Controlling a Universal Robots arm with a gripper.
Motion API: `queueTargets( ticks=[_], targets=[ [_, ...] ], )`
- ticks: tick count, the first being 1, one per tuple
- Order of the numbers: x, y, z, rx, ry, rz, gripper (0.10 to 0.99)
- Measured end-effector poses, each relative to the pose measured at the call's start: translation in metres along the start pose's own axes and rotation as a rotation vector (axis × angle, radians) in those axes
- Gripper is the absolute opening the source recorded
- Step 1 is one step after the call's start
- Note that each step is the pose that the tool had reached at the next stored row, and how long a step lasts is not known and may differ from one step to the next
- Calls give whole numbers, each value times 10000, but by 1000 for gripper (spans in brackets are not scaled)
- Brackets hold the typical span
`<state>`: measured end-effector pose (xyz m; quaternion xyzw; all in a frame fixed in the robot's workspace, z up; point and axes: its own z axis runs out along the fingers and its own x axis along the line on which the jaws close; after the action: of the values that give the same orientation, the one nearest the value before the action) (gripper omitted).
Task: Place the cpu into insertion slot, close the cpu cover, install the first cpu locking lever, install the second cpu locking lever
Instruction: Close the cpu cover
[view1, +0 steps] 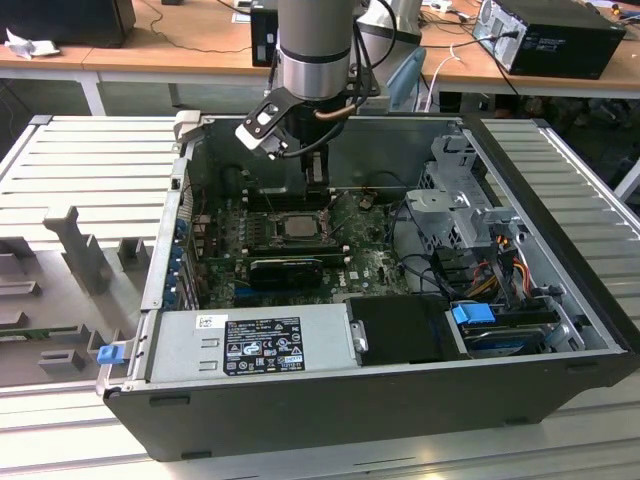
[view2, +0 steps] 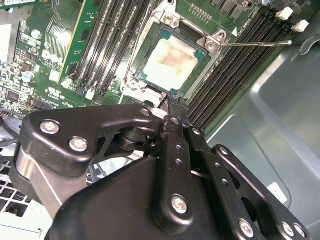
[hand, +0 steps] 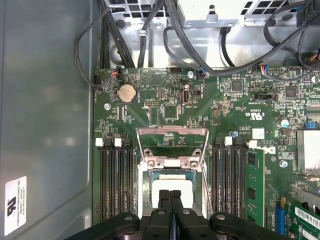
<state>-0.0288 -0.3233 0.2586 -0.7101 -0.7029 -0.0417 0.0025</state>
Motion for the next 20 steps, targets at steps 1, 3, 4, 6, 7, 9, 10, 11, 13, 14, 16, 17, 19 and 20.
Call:
queueTargets(
  ticks=[1,3,4,6,7,9,10,11,13,14,16,17,19,20],
  targets=[
    [3,2,0,0,-4,1,106],
    [4,21,0,0,-6,0,106],
    [4,33,1,0,-6,0,106],
    [5,50,1,1,-7,1,106],
    [5,59,1,1,-6,1,106],
    [5,81,2,2,-6,0,106],
    [5,91,3,3,-6,0,106],
    [5,102,3,3,-6,0,106],
    [6,118,3,4,-6,0,106],
    [6,127,1,5,-6,1,106],
    [8,148,-9,9,-7,1,106],
    [9,160,-19,9,-7,1,106],
    [19,164,-55,9,-8,1,106],
    [24,166,-78,8,-9,-1,106]
  ],
)
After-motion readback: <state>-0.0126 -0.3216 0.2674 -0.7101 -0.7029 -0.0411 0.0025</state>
